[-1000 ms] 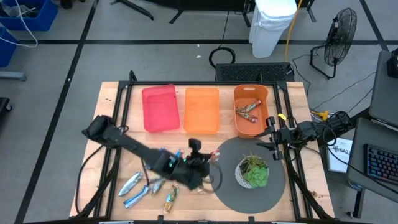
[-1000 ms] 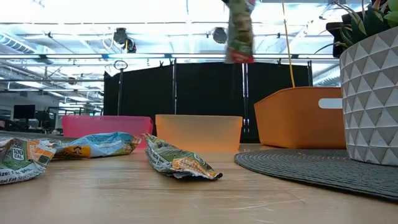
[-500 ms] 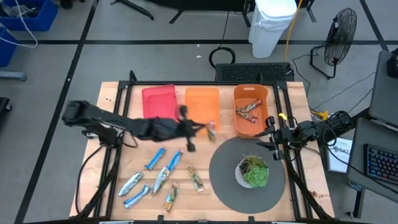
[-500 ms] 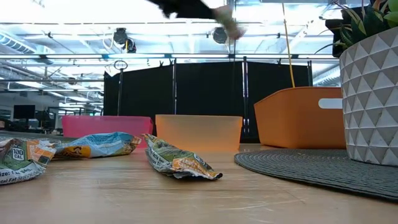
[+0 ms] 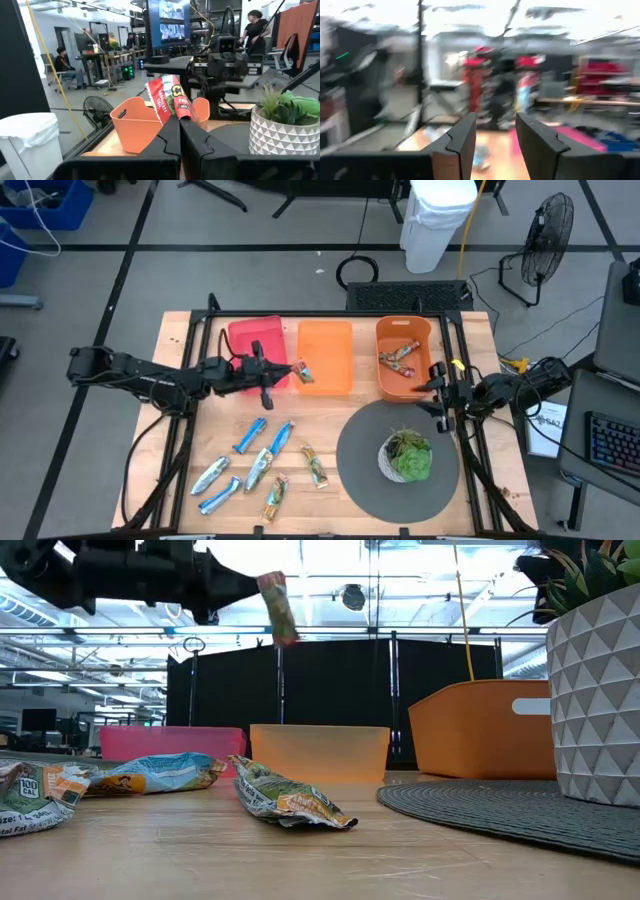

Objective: Pick and place Granola Bars by type
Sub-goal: Put the red granola bar into the right orange bin

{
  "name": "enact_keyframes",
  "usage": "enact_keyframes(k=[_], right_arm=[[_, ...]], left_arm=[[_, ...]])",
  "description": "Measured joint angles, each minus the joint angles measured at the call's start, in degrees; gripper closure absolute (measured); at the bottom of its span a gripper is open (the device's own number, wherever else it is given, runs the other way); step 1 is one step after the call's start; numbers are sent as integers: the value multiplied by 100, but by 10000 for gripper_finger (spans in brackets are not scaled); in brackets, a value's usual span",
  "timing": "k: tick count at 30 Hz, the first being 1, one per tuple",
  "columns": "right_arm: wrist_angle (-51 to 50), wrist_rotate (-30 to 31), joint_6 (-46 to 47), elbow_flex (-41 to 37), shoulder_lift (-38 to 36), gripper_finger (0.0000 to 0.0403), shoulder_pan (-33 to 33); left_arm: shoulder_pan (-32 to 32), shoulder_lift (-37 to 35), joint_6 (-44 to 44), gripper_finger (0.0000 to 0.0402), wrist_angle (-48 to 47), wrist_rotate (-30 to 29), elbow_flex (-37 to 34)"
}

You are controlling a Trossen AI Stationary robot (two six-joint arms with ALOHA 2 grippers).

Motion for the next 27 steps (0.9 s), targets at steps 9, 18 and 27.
enact_keyframes(k=[9, 18, 27], right_arm=[[1678, 789, 217, -60, 1765, 273, -515], [2176, -12, 490, 834, 4098, 273, -1480], [2283, -592, 669, 1513, 5355, 273, -2147]], left_arm=[[10, 291, 423, 401, 17, 502, 101], [16, 569, 544, 401, 405, 802, 142], [226, 1639, 833, 401, 244, 1670, 1173]])
